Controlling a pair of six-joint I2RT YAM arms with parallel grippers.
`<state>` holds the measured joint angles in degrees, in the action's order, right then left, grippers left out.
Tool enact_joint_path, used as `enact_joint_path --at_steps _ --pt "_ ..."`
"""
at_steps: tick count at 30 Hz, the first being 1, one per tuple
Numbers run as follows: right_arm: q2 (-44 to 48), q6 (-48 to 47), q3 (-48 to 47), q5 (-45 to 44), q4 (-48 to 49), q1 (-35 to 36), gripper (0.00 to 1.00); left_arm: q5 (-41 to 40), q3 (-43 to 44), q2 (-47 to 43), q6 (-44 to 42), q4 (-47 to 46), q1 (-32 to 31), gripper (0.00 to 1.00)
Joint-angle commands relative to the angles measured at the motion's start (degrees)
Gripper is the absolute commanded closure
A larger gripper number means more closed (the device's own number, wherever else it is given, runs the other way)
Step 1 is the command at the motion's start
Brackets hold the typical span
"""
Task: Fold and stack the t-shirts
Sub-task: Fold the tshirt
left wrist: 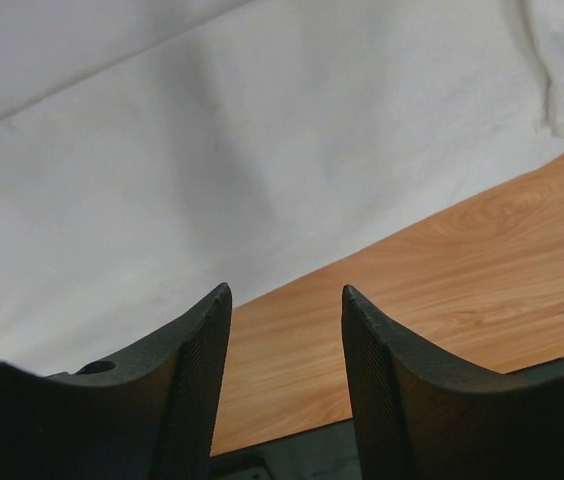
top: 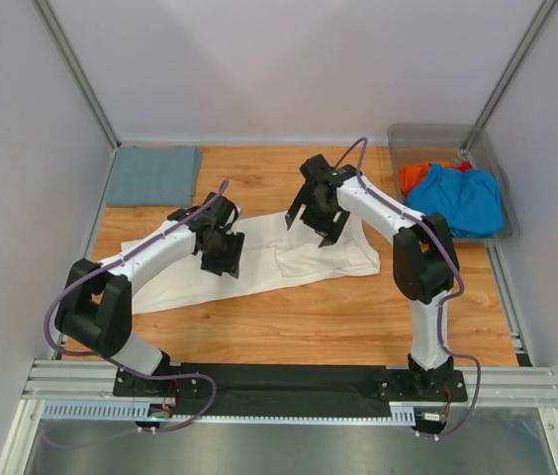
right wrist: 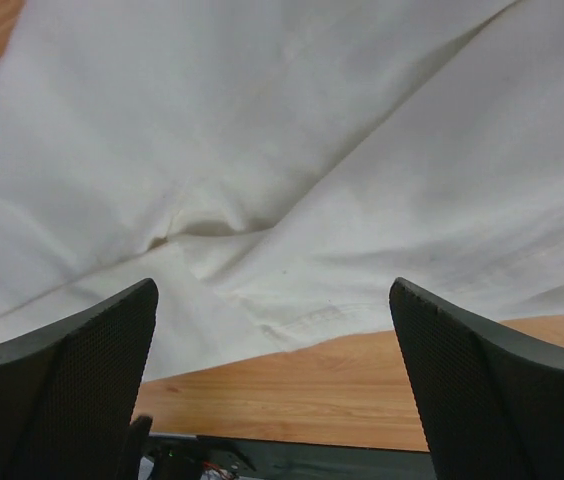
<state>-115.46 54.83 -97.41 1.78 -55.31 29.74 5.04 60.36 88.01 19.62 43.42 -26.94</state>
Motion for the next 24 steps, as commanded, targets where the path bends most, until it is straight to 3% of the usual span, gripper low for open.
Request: enact_joint_path --at_steps 1,5,8,12,16,19,24 --pt "-7.7 11.1 -3.7 -3.4 -7.5 0.0 0.0 0.6 1.3 -8.4 1.0 -0.8 0.1 0.45" --pt "-12.2 11.9 -4.7 -10.5 -5.5 0.1 0.0 -0.9 3.1 -12.6 0.7 3.5 0.2 0.43" --pt "-18.5 7.4 -9.7 -12.8 -6.3 -1.7 0.0 -2.0 3.4 -13.6 -0.9 6.0 0.2 0.41" --pt "-28.2 -5.3 -24.6 -17.9 -10.9 -4.2 0.0 -1.3 0.9 -13.2 -3.5 4.6 0.3 0.38" --pt "-34.7 -20.4 -36.6 -12.4 -6.7 -6.5 0.0 -0.9 -0.2 -5.1 -3.5 0.7 0.3 0.37" --pt "-33.5 -26.9 -40.8 -13.5 -4.1 -6.9 0.0 -3.7 4.1 2.0 -2.0 -1.2 0.3 0.39" --pt "-21.3 -27.8 -40.0 -16.2 -4.7 -7.1 0.0 -3.7 10.9 11.3 -1.1 1.0 1.1 0.4"
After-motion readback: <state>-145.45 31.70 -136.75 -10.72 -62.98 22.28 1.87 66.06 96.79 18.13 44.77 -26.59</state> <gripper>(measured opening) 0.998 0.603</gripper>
